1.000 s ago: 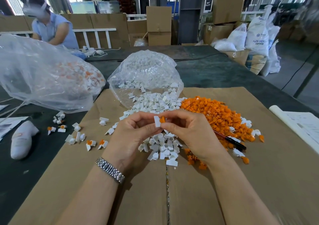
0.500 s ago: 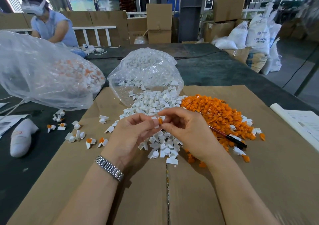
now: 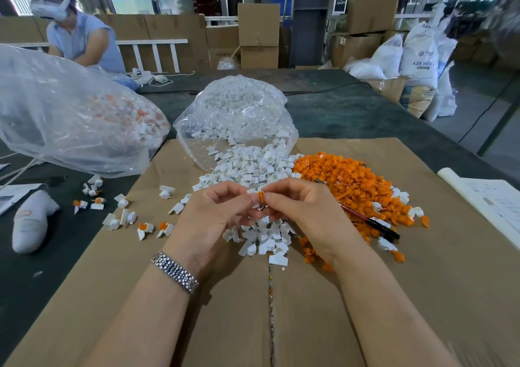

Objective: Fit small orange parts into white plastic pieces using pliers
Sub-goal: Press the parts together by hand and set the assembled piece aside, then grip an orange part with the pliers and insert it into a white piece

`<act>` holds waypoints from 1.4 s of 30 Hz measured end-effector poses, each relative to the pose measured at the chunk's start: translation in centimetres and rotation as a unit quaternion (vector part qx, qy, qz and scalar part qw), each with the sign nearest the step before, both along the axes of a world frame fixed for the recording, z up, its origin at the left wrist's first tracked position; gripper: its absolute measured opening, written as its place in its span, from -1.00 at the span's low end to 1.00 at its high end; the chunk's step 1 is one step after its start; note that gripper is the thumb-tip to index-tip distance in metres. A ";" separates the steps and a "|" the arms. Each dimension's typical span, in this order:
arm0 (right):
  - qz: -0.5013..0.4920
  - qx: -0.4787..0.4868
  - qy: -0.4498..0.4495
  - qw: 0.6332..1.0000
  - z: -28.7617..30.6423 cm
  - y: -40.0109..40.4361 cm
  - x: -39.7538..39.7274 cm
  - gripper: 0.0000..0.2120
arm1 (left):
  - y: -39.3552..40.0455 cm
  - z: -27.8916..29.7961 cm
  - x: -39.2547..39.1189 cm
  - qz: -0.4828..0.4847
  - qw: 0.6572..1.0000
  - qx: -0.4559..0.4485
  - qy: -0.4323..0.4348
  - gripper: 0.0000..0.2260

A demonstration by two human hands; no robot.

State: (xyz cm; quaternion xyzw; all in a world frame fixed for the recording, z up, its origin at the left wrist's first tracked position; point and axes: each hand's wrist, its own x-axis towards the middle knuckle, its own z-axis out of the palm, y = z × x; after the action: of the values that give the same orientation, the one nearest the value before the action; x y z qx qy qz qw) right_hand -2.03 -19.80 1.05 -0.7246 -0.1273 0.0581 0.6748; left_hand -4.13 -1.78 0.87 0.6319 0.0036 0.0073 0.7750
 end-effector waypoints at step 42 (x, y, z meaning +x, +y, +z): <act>0.084 -0.300 0.124 0.942 4.5 0.6 -1.7 -0.82 | 0.8 0.1 0.8 0.032 0.991 -0.120 0.049 -0.85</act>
State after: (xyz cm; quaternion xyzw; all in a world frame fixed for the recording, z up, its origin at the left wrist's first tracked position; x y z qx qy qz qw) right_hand -3.77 -19.19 5.53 -0.8672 -0.0797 0.2393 0.4293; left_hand -3.32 -1.03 0.92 0.5338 0.0627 0.0009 0.8433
